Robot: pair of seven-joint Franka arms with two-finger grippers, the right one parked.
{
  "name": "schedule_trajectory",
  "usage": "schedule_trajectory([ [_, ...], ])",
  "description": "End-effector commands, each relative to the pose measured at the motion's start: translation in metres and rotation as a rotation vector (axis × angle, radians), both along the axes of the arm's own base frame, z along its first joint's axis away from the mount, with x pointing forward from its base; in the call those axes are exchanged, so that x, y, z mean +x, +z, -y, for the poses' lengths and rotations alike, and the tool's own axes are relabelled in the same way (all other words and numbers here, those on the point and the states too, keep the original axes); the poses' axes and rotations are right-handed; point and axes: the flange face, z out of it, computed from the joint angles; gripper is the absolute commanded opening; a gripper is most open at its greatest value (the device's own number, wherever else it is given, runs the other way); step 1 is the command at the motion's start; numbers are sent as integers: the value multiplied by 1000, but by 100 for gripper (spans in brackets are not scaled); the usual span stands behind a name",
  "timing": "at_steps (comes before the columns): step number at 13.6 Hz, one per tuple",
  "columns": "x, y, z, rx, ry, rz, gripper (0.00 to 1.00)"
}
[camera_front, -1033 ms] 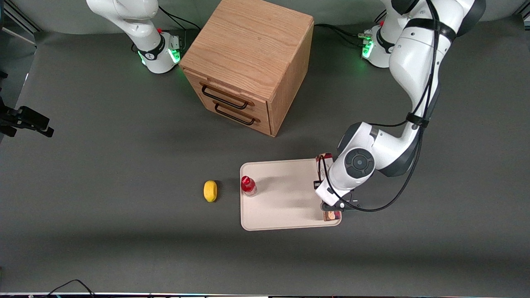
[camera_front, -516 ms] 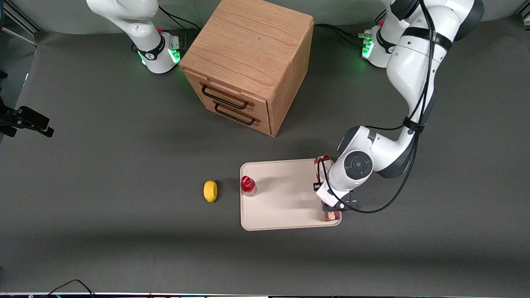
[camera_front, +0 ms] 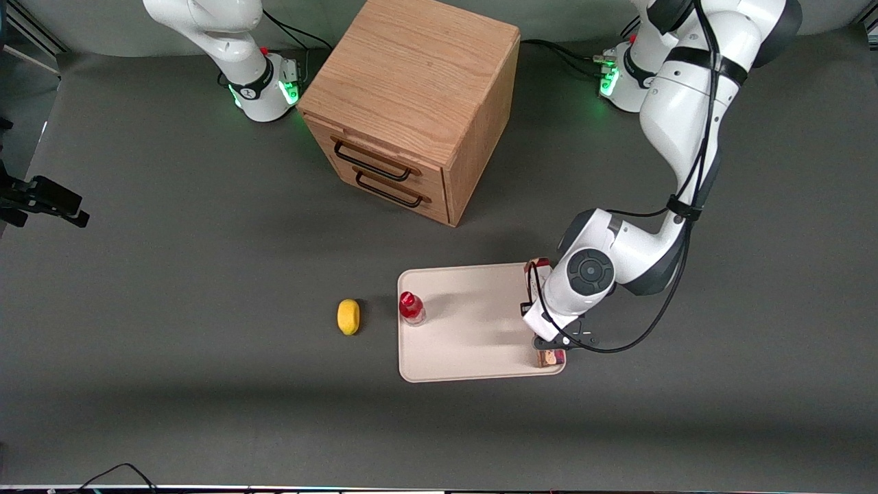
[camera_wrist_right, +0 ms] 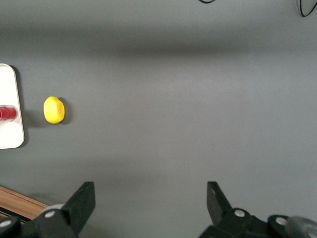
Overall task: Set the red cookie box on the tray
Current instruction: 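Lower the box onto the tray and open the left gripper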
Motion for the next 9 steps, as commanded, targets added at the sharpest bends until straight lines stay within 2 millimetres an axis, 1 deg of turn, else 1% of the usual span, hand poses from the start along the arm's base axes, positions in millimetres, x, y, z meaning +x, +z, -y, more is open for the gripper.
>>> schedule_trajectory([
  [1,2,15,-3,7,4,35,100],
  [2,4,22,-4,7,7,43,100],
  [3,6,33,-6,4,11,58,100],
  [4,10,49,-13,0,20,77,100],
  [5,17,70,-31,2,42,95,100],
  [6,18,100,-41,-6,29,125,100],
  [7,20,129,-57,-6,22,156,100],
  [9,18,185,-110,23,72,171,100],
])
